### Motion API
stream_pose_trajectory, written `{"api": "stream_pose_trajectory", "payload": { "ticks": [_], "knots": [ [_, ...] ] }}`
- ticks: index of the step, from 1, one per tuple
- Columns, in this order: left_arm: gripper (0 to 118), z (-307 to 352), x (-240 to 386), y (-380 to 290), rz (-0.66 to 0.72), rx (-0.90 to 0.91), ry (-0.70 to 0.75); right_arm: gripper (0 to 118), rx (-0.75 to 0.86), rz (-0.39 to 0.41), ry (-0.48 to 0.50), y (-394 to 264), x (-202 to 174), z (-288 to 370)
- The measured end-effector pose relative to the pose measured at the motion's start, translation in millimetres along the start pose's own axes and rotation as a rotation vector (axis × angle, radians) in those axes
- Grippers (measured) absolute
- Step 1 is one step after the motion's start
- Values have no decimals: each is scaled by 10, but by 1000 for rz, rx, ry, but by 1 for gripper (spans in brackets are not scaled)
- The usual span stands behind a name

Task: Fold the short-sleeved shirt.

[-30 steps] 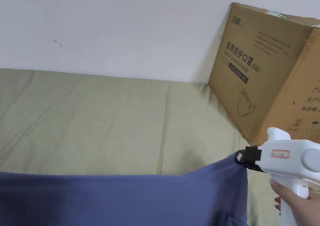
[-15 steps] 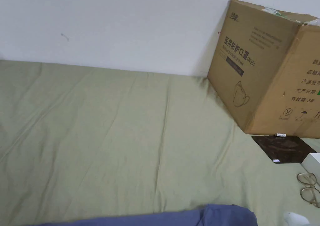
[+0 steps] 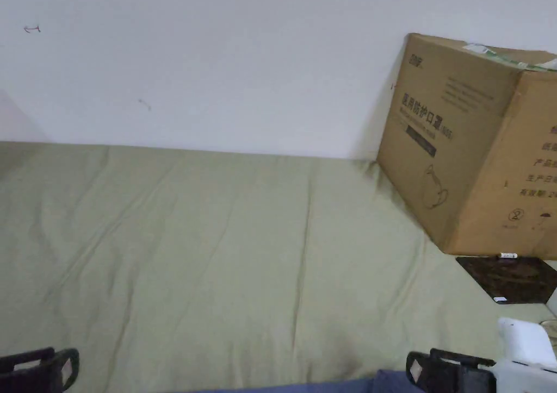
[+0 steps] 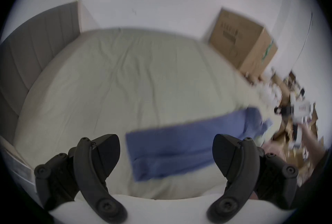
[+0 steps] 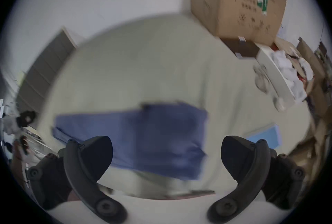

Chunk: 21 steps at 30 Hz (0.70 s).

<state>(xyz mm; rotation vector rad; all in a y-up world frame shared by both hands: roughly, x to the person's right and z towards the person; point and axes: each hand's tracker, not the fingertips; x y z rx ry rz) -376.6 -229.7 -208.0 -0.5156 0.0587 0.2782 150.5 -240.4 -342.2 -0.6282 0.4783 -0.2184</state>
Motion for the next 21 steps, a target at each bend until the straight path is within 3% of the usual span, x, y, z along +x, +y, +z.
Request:
{"api": "stream_pose_trajectory", "payload": {
  "ticks": [1,3,5,6,7,8,9,11,13,15,21],
  "knots": [
    [108,106,135,-18,-8,154,39,116,166,1,75,-34,-147,102],
    [104,214,351,-98,-18,343,68,114,354,71,18,-88,-465,196],
    [80,248,552,-120,-50,414,89,104,485,90,-76,-126,-734,241],
    [45,243,634,-115,-81,426,105,81,510,79,-78,-121,-807,244],
    [15,224,663,-122,-118,431,138,44,489,63,-63,-100,-842,226],
    [1,227,701,-124,-125,422,92,6,477,52,-52,-83,-869,191],
    [1,238,701,-110,-127,402,42,0,446,47,-21,-63,-879,173],
    [1,247,676,-43,-142,360,40,0,357,57,40,-37,-865,147],
    [1,220,472,33,-162,255,89,0,351,56,10,-25,-826,202],
    [1,123,134,98,-97,97,43,0,357,47,7,-36,-799,315],
    [1,-418,-1154,-336,444,-281,-70,0,316,97,-52,-131,-714,395]
  ]
}}
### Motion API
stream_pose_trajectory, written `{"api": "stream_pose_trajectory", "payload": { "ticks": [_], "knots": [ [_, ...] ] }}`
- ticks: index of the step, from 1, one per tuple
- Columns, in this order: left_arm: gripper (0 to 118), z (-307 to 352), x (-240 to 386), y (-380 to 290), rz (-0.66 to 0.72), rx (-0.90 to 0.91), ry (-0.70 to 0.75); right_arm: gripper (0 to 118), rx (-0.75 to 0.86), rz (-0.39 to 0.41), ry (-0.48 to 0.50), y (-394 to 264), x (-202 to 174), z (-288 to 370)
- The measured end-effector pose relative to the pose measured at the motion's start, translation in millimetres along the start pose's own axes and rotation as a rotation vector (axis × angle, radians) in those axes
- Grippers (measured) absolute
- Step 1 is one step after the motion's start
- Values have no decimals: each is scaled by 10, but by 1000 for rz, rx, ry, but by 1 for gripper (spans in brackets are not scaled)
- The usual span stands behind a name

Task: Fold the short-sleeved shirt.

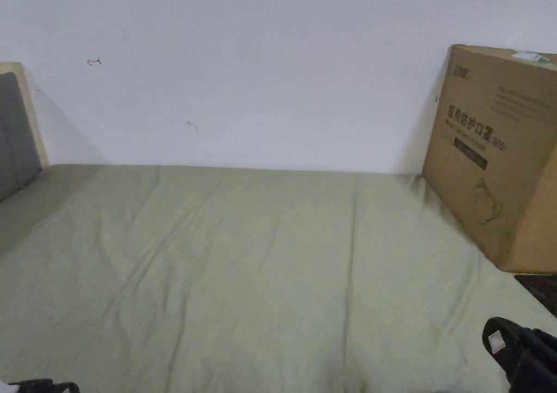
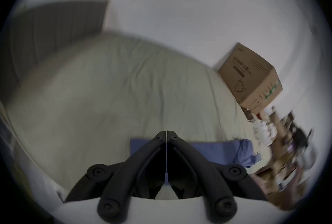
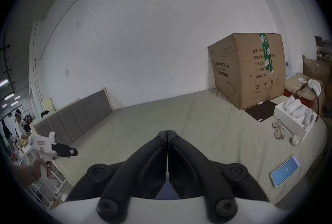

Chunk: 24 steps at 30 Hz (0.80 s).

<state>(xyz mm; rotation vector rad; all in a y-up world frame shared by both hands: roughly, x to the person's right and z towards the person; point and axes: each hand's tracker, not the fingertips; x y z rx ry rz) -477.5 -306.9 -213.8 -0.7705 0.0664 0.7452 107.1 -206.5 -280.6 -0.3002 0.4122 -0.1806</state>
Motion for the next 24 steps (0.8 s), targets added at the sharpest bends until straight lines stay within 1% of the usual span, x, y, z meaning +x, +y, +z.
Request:
{"api": "stream_pose_trajectory", "payload": {
  "ticks": [1,2,3,4,5,6,9,10,12,13,15,16,17,18,19,20,21,22,23,24],
  "knots": [
    [3,-63,-188,-15,31,-13,-38,0,-21,2,-16,-27,8,-14],
    [18,-114,-263,-62,93,-47,-99,0,-41,-9,-26,-51,17,-30],
    [64,-195,-375,-88,130,-71,-135,0,-57,-25,-29,-85,37,-49],
    [105,-291,-480,-105,157,-101,-146,0,-72,-43,-29,-105,47,-61],
    [118,-368,-562,-173,189,-165,-153,0,-85,-59,-29,-120,53,-72],
    [113,-259,-577,-179,220,-93,-184,0,-94,-67,-26,-123,52,-87],
    [118,-338,-711,-244,290,-162,-198,0,-123,-54,-40,-139,40,-128],
    [118,-648,-853,-321,307,-169,-237,0,-132,-45,-45,-136,29,-143],
    [118,-753,-851,-311,314,-156,-347,0,-147,-31,-40,-124,-26,-160],
    [118,-832,-845,-292,347,-171,-409,0,-155,-25,-38,-115,-48,-176],
    [118,-1013,-864,-335,478,-255,-549,0,-161,-21,-33,-106,-84,-193],
    [118,-1120,-802,-407,549,-311,-648,0,-157,-29,-24,-105,-92,-200],
    [118,-1219,-700,-466,555,-347,-677,0,-150,-53,-7,-102,-86,-219],
    [116,-1280,-676,-497,480,-359,-627,0,-150,-76,5,-99,-79,-242],
    [110,-1321,-621,-502,380,-353,-551,0,-157,-103,-2,-105,-72,-261],
    [94,-1386,-579,-502,305,-353,-465,0,-162,-117,-17,-107,-71,-280],
    [45,-1486,-572,-515,241,-373,-310,0,-166,-130,-27,-108,-66,-295],
    [9,-1575,-616,-537,270,-393,-234,0,-170,-135,-29,-107,-59,-304],
    [9,-1467,-702,-454,390,-341,-394,0,-174,-136,-26,-109,-60,-300],
    [9,-1463,-673,-412,355,-362,-341,0,-179,-133,-25,-111,-62,-296]
  ]
}}
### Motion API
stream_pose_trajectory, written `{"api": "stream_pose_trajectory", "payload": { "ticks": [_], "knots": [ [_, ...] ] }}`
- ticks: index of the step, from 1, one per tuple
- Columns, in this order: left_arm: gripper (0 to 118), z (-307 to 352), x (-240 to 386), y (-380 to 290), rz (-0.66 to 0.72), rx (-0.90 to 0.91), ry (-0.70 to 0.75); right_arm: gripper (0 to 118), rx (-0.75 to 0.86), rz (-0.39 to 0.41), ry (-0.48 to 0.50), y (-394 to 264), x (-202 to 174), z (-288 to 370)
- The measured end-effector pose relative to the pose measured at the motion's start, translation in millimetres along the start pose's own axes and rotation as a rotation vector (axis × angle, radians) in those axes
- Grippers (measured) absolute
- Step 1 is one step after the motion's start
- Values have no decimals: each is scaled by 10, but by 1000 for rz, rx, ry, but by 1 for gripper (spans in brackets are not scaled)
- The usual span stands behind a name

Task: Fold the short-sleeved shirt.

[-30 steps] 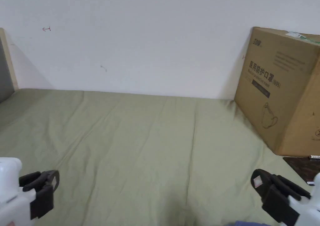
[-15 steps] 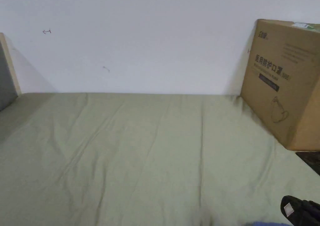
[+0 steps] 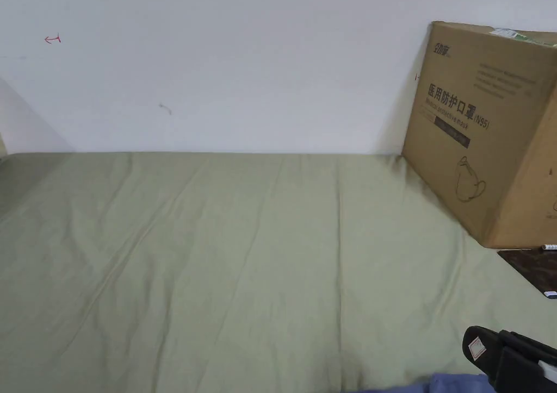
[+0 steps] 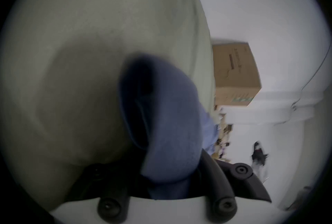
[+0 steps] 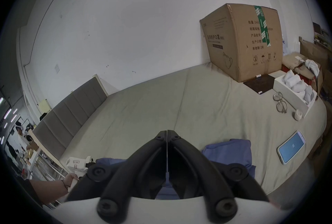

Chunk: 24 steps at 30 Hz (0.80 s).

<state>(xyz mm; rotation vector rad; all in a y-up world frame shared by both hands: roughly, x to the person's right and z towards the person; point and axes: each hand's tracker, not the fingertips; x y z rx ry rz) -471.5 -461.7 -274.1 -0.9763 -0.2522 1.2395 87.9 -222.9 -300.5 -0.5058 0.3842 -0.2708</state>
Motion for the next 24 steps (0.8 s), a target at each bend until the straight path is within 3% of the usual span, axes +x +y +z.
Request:
{"api": "stream_pose_trajectory", "payload": {
  "ticks": [2,5,8,10,12,17,19,22,23,24],
  "knots": [
    [9,18,178,-18,-102,8,125,0,-12,43,-13,1,-10,6],
    [9,114,741,-128,-569,65,494,0,-20,81,-15,0,-39,29],
    [9,66,1145,-581,-888,214,903,0,-22,84,3,5,-44,55],
    [9,52,1146,-689,-1007,274,1204,0,-23,85,14,-3,-42,63],
    [9,43,1147,-747,-1045,285,1304,0,-24,91,21,-15,-38,67],
    [9,94,1612,-820,-608,238,534,0,-33,95,50,-51,-5,57],
    [10,-131,1789,-826,-498,146,338,0,-36,93,58,-58,25,41],
    [12,-563,1941,-917,-455,23,189,0,-47,81,67,-66,67,39],
    [24,-678,2001,-948,-471,-1,174,0,-50,74,70,-66,80,47],
    [65,-761,2053,-974,-495,-29,183,0,-53,69,72,-66,93,54]
  ]
}}
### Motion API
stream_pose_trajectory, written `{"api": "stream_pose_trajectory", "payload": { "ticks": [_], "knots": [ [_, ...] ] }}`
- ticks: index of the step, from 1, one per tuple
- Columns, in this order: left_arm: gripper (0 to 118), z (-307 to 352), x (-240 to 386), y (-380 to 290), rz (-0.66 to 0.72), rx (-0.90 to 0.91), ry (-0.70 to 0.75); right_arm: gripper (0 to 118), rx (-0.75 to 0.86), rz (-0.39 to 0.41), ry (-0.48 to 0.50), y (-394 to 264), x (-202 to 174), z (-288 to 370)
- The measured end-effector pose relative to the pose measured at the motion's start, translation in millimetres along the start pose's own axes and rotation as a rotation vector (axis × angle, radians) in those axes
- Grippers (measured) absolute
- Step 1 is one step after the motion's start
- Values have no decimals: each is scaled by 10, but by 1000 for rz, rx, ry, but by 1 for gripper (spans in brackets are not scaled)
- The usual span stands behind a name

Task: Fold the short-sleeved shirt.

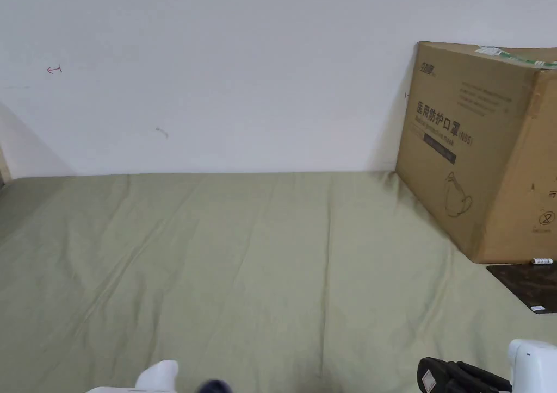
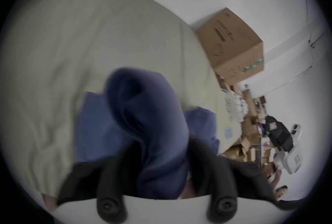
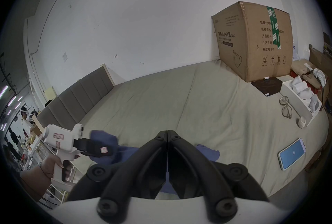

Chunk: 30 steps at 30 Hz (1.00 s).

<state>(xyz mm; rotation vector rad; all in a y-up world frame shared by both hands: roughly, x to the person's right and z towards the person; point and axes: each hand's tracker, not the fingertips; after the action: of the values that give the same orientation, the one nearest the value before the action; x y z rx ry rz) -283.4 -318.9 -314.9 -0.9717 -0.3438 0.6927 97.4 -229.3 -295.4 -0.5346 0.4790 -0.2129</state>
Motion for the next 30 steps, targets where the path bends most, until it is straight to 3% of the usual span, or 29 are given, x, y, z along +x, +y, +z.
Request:
{"api": "stream_pose_trajectory", "payload": {
  "ticks": [1,2,3,5,8,10,11,12,13,19,22,24,26,30],
  "knots": [
    [104,-30,71,-12,-29,3,12,0,-3,-3,2,-4,15,10],
    [118,44,146,-44,-69,70,30,0,-3,-2,3,-15,30,20],
    [111,53,181,-37,-92,85,59,0,-2,12,0,-31,43,23],
    [112,157,184,-39,-110,143,93,0,0,71,-51,-61,69,17],
    [113,402,66,-35,-109,160,168,0,-10,26,-33,-73,179,0],
    [98,468,49,-78,-131,190,237,0,-12,-30,-30,-74,253,-1],
    [71,446,46,-91,-144,197,268,0,-13,-43,-37,-70,288,-1],
    [18,375,33,-94,-154,185,297,0,-15,-51,-43,-69,315,-3],
    [1,281,13,-95,-169,169,335,0,-16,-54,-45,-71,341,-9],
    [1,-638,-29,-226,-210,-51,248,0,-42,-38,-73,-51,469,-77],
    [1,-1101,-15,-438,-259,-182,306,0,-48,-50,-74,-43,477,-67],
    [1,-1080,85,-439,-324,-117,313,0,-53,-43,-77,-42,453,-69],
    [0,-982,155,-362,-301,-138,305,0,-65,-22,-75,-48,418,-93],
    [1,-733,150,-384,-231,-155,-23,0,-80,11,-61,-52,324,-157]
  ]
}}
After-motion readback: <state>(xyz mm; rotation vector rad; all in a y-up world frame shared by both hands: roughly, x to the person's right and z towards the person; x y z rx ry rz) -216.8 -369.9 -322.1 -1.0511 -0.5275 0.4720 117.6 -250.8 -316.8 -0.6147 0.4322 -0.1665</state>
